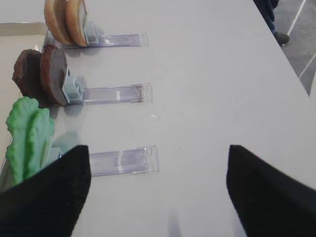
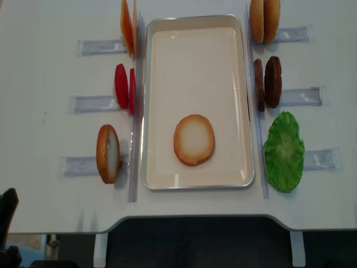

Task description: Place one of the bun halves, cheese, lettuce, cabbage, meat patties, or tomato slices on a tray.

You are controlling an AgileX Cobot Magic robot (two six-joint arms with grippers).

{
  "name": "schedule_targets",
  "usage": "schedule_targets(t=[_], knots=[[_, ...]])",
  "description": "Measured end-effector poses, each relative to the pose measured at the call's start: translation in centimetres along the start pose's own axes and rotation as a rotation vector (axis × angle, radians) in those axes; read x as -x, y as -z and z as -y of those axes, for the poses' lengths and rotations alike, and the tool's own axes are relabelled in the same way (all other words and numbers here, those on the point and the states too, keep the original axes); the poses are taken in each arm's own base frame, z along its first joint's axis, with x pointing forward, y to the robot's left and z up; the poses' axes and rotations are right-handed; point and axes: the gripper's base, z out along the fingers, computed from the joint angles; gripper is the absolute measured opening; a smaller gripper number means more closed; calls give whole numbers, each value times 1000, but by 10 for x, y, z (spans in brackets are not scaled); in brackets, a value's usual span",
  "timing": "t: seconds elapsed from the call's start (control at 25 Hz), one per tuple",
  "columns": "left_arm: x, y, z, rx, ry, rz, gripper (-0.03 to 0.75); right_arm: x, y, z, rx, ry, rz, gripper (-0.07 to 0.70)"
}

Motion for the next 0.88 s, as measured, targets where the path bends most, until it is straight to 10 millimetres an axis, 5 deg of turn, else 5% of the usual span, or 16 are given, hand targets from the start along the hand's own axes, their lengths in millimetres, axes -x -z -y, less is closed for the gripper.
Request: schedule_targets(t=[0.88], knots=[[0, 0, 0, 0, -1, 0, 218, 0, 0, 0, 0, 0, 0, 547]])
